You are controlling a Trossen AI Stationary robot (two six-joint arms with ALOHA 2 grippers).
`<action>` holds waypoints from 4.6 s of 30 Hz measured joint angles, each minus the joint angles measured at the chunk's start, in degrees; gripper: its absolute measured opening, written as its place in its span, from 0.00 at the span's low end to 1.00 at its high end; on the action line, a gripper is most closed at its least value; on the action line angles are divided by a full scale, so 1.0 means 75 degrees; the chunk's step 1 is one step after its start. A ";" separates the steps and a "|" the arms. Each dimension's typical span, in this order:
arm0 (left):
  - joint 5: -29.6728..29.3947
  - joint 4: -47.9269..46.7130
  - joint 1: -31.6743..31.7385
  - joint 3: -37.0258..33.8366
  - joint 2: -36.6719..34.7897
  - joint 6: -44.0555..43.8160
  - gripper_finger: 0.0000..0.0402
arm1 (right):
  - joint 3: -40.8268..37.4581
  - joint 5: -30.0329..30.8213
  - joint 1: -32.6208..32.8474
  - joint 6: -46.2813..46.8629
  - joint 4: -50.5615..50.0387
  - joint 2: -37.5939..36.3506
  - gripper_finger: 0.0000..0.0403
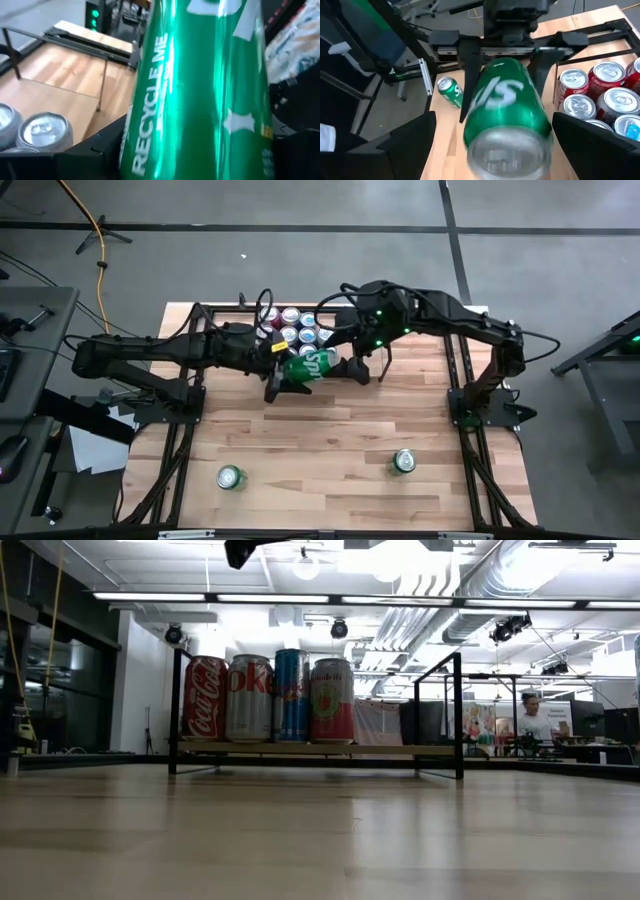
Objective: Place canned beverage on shelf
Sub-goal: Put the top green soda can on the shelf
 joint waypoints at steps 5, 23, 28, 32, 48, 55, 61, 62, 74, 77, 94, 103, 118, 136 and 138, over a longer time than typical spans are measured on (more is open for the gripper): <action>-0.0401 0.0161 0.0000 0.0000 0.0000 -0.0021 0.60 | -0.0006 -0.0012 0.0013 0.0009 -0.0022 0.0193 0.96; -0.0799 -0.1140 -0.0114 0.0012 -0.0200 0.0000 0.01 | -0.0006 -0.0041 0.0015 -0.0011 -0.0454 0.0168 0.96; -0.0880 -0.1590 -0.0369 0.0012 -0.0522 -0.0005 0.00 | 0.0000 -0.0044 0.0016 -0.0157 -0.1055 0.0108 0.96; -0.1040 -0.1708 -0.0562 0.0012 -0.0761 -0.0075 0.00 | 0.0000 -0.0046 0.0016 -0.0178 -0.1248 0.0106 0.96; -0.1808 -0.3185 -0.1852 0.0006 0.0319 0.2539 0.05 | 0.0000 0.0971 0.0516 -0.0573 -0.4041 0.0103 0.96; -0.1709 -0.3185 -0.1333 0.0006 0.1105 0.4486 0.27 | 0.0000 0.1227 0.0795 -0.0348 -0.4221 0.0103 0.96; -0.1351 -0.3130 -0.0941 0.0009 0.1747 0.5452 0.50 | 0.0000 0.1227 0.0861 -0.0099 -0.4321 0.0103 0.96; -0.1318 -0.3079 -0.0910 0.0009 0.1872 0.5678 0.53 | 0.0000 0.1227 0.0858 -0.0041 -0.4323 0.0103 0.96; -0.1807 -0.2646 -0.0815 0.0009 0.3555 0.8681 0.62 | 0.0000 0.1253 0.0887 0.0358 -0.4236 0.0103 0.96; -0.2030 -0.2296 -0.0755 0.0012 0.3768 0.8930 0.62 | 0.0000 0.1310 0.0924 0.0398 -0.4098 0.0103 0.96; -0.1817 -0.2149 -0.0491 0.0044 0.4803 0.8294 0.60 | 0.0000 0.1378 0.1347 0.0655 -0.3735 0.0100 0.96; -0.1401 -0.3487 -0.0810 0.0565 0.3822 0.5510 0.42 | 0.0000 0.1553 0.1403 0.0181 -0.3431 0.0100 0.96; -0.2265 -0.3196 -0.1079 0.0434 -0.1134 0.1385 0.42 | 0.0000 0.0647 0.0945 -0.0793 -0.1083 0.0100 0.96; -0.3748 0.0711 -0.1352 -0.0244 -0.0262 0.1574 0.42 | 0.0000 0.1222 0.0477 -0.0009 0.0847 0.0121 0.96; -0.3818 0.1078 -0.1355 -0.0245 -0.0038 0.1655 0.42 | 0.0000 0.1230 0.0477 -0.0011 0.0885 0.0121 0.96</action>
